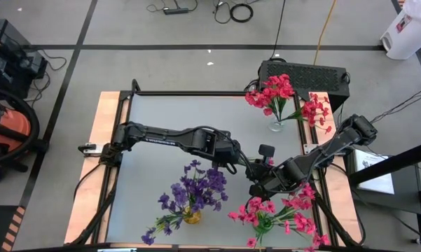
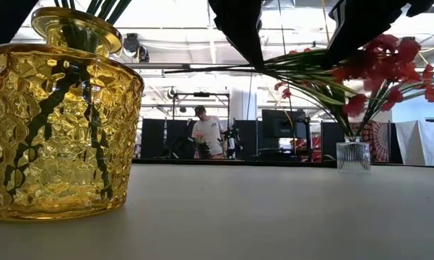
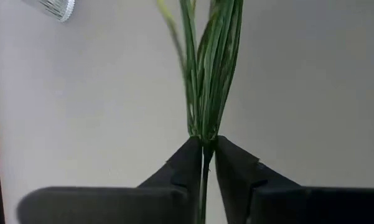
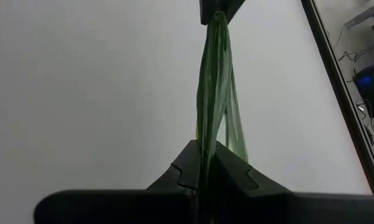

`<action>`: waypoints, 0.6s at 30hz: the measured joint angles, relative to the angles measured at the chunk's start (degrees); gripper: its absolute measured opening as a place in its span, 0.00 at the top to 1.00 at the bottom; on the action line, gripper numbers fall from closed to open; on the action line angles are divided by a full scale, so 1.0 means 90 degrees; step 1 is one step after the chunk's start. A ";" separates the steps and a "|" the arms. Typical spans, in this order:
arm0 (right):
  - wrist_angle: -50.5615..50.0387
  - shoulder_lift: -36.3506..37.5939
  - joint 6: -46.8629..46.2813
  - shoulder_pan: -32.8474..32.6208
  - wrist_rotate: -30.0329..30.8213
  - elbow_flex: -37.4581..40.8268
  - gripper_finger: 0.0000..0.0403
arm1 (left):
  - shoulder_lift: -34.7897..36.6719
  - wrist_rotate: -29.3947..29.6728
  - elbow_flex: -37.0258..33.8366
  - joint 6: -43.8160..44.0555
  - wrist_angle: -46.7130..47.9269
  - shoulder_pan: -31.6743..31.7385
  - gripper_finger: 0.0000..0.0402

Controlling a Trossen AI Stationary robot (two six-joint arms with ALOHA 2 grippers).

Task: Sort flowers into vase by color
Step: Put the pink flower into the green transparent vase

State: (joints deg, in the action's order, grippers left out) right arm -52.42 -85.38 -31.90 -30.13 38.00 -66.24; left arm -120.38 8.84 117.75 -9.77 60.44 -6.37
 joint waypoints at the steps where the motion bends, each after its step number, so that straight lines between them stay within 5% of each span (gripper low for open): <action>1: 0.0000 0.0000 0.0000 0.0000 0.0007 0.0000 0.96 | 0.0000 -0.0007 0.0000 -0.0003 0.0006 0.0000 0.88; 11: 0.0020 0.0000 0.0398 0.0002 -0.0015 0.0000 0.95 | 0.0000 -0.0020 0.0000 -0.0127 0.0018 -0.0001 0.99; 18: 0.0039 0.0000 0.0742 0.0002 0.0133 -0.0003 0.84 | 0.0000 0.0110 0.0000 -0.0114 0.0356 -0.0005 0.99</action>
State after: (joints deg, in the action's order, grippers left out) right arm -52.07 -85.38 -25.22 -30.11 39.20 -66.26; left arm -120.38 9.83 117.75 -10.80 63.65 -6.42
